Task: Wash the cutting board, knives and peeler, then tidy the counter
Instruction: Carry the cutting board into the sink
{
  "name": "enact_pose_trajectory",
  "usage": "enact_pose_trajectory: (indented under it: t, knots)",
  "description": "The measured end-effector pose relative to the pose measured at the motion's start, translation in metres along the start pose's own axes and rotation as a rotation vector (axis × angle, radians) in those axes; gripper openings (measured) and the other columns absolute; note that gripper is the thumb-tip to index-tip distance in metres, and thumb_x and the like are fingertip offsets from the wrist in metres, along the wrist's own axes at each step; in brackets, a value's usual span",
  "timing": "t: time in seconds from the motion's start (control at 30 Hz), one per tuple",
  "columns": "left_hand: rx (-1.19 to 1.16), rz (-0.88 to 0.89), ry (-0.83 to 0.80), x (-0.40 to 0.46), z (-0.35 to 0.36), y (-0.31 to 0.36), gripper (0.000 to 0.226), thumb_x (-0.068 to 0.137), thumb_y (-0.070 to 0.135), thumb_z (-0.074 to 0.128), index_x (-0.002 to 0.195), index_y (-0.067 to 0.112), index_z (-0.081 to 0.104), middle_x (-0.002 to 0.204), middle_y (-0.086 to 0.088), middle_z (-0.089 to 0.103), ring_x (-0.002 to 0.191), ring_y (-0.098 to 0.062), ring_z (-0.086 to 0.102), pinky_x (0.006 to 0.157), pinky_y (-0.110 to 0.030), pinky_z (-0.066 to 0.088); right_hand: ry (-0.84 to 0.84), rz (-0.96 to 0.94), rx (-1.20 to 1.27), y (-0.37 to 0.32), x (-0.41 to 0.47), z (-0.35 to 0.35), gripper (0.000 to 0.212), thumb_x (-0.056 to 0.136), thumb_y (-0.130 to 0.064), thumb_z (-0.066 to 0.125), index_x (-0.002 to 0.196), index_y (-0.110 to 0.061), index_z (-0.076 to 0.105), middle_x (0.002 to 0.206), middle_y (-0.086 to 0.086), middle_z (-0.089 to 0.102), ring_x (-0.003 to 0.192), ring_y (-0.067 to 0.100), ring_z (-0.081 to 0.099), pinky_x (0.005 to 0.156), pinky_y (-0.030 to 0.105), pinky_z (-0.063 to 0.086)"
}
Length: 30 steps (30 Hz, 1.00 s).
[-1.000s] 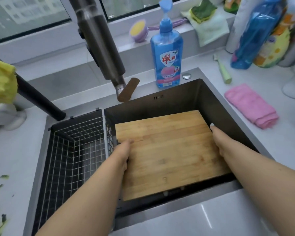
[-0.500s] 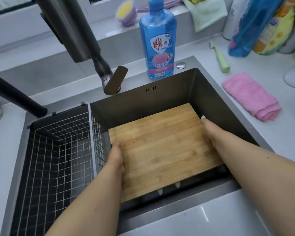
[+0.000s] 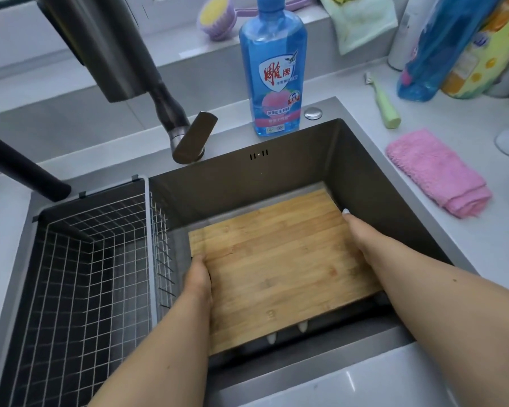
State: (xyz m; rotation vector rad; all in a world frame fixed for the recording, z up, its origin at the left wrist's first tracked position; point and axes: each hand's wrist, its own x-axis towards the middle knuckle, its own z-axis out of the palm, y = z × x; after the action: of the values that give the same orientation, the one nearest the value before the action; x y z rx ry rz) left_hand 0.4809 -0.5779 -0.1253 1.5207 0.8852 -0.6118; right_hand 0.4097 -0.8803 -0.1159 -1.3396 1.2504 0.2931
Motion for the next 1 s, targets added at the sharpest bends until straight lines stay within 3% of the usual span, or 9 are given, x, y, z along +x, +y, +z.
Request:
enact_pose_trajectory:
  t: [0.13,0.33,0.47,0.63,0.7,0.77,0.83,0.93,1.0]
  knots:
    - [-0.015,-0.018,-0.011,0.012,-0.002,-0.007,0.056,0.074,0.056,0.056,0.112,0.017,0.065,0.101,-0.011,0.071,0.090,-0.034,0.067,0.085,-0.049,0.054,0.013,0.056,-0.034,0.001,0.004,0.002,0.079,0.088,-0.068,0.043,0.142,-0.011,0.043,0.147,0.010,0.042,0.133,0.031,0.041,0.114,0.045,0.028]
    - [0.067,-0.054,0.020,0.056,-0.008,-0.028,0.078,0.057,0.068,0.055,0.121,0.024,0.060,0.106,-0.010,0.070,0.093,-0.037,0.067,0.085,-0.056,0.052,0.011,0.053,-0.113,0.003,0.009,0.004,0.078,0.094,-0.060,0.041,0.148,-0.005,0.031,0.152,0.016,0.032,0.139,0.034,0.031,0.115,0.044,0.022]
    - [0.141,-0.034,0.018,0.052,-0.009,-0.028,0.080,0.057,0.069,0.049,0.122,0.022,0.059,0.107,-0.010,0.069,0.093,-0.037,0.066,0.087,-0.056,0.052,0.078,0.031,-0.288,0.003,0.005,0.009,0.080,0.092,-0.065,0.035,0.146,-0.004,0.036,0.148,0.017,0.040,0.133,0.036,0.040,0.111,0.042,0.031]
    - [0.315,-0.069,0.019,0.101,-0.018,-0.050,0.091,0.048,0.076,0.051,0.123,0.024,0.058,0.108,-0.010,0.069,0.093,-0.038,0.066,0.086,-0.055,0.052,0.152,-0.006,-0.642,0.001,-0.012,0.016,0.075,0.095,-0.064,0.024,0.140,-0.007,0.042,0.133,0.015,0.052,0.115,0.032,0.053,0.083,0.038,0.043]
    - [0.359,-0.077,0.031,0.113,-0.020,-0.054,0.092,0.047,0.076,0.052,0.123,0.024,0.058,0.108,-0.010,0.068,0.094,-0.039,0.065,0.087,-0.055,0.051,0.186,-0.026,-0.757,-0.002,-0.021,0.020,0.076,0.093,-0.066,0.024,0.136,-0.008,0.047,0.130,0.014,0.052,0.112,0.031,0.053,0.087,0.039,0.047]
    - [0.414,-0.050,0.072,0.097,-0.014,-0.044,0.088,0.051,0.076,0.052,0.119,0.019,0.060,0.108,-0.010,0.067,0.096,-0.038,0.064,0.091,-0.054,0.050,0.219,-0.125,-0.869,-0.007,-0.031,0.025,0.073,0.093,-0.063,0.030,0.135,-0.006,0.050,0.133,0.014,0.049,0.118,0.031,0.049,0.095,0.041,0.045]
    - [0.532,0.051,0.101,0.049,-0.001,-0.021,0.075,0.068,0.067,0.051,0.117,0.011,0.058,0.115,-0.013,0.063,0.106,-0.038,0.059,0.097,-0.050,0.047,0.292,-0.378,-0.893,-0.019,-0.050,0.028,0.061,0.094,-0.053,0.041,0.128,-0.004,0.055,0.130,0.013,0.049,0.120,0.031,0.046,0.095,0.038,0.042]
    - [0.741,0.320,0.146,-0.024,0.022,0.014,0.058,0.088,0.040,0.058,0.132,0.002,0.053,0.132,-0.021,0.055,0.124,-0.038,0.050,0.105,-0.041,0.041,0.388,-0.791,-0.724,-0.058,-0.080,0.025,0.036,0.093,-0.039,0.052,0.115,-0.011,0.060,0.116,0.006,0.055,0.111,0.024,0.050,0.090,0.035,0.044]
    - [0.748,0.478,0.110,-0.044,0.034,0.025,0.050,0.090,0.025,0.060,0.133,0.002,0.052,0.134,-0.019,0.055,0.126,-0.035,0.050,0.105,-0.037,0.040,0.507,-0.937,-0.600,-0.097,-0.088,0.012,0.028,0.092,-0.034,0.055,0.110,-0.014,0.061,0.109,0.004,0.055,0.103,0.019,0.050,0.085,0.032,0.045]
